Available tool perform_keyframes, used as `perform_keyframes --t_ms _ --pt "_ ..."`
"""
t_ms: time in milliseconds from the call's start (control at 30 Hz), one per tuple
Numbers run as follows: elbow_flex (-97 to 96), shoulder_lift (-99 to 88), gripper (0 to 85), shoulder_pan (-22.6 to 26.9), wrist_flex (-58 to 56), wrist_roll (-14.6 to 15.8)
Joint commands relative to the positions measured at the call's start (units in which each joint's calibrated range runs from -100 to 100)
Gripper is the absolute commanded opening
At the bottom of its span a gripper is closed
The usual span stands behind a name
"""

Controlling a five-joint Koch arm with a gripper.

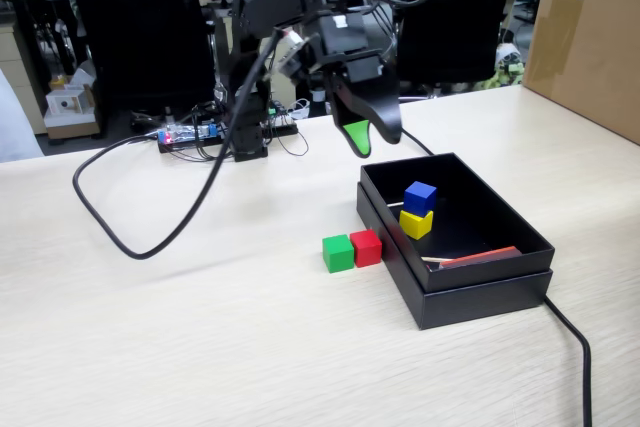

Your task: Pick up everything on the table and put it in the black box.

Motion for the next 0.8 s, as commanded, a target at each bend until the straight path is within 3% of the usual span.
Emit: perform_keyframes --t_ms 0,267,767 --pt "-1.4 -3.9 46.4 -2.0 -0.2 -1.3" --pt "-8.5 7.2 48.8 -2.3 -0.2 -0.3" --pt "-0.8 25.6 47.7 -1.3 -0.2 0.4"
